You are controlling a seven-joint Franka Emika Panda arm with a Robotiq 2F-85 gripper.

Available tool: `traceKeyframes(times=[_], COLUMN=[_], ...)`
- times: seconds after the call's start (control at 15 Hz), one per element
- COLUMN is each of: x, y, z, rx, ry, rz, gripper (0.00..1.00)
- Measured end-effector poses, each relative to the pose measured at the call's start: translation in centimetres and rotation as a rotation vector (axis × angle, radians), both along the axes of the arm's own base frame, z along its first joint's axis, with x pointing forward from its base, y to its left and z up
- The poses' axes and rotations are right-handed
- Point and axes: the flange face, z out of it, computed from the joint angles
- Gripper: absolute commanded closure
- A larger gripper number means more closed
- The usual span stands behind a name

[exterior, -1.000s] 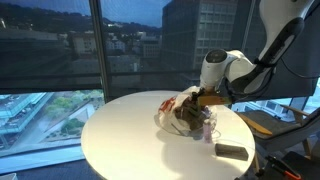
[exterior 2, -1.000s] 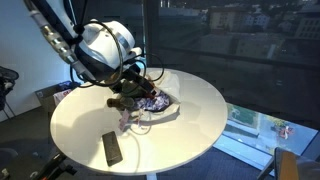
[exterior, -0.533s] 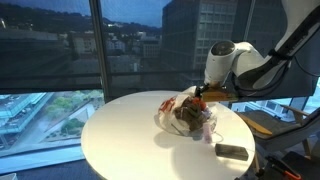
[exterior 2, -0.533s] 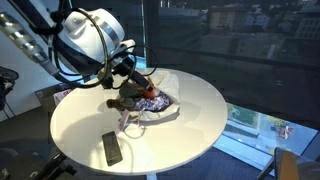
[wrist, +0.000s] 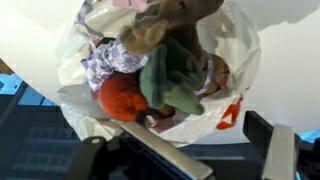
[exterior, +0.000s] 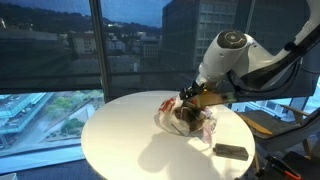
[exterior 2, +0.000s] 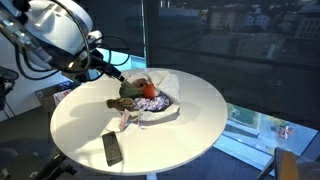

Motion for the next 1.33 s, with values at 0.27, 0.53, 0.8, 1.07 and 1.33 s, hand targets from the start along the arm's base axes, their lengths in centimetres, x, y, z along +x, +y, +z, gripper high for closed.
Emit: traceKeyframes(times=[0.27, 0.53, 0.8, 1.07, 1.33], x=[0.1, 1.3, 2.5, 3.8, 5.5], y=[2.5, 4.1, 5.8, 6.2, 3.9], z=[-0.2, -1.2, -4.4, -8.7, -10.2], rx=[0.017, 0.100, 0.143, 0.150, 0.143], ry=[0.007, 0.045, 0.125, 0.204, 0.228], rz=[0.080, 0.171, 0.226, 0.172, 0.071], gripper=[0.00, 0.00, 0.00, 0.00, 0.00])
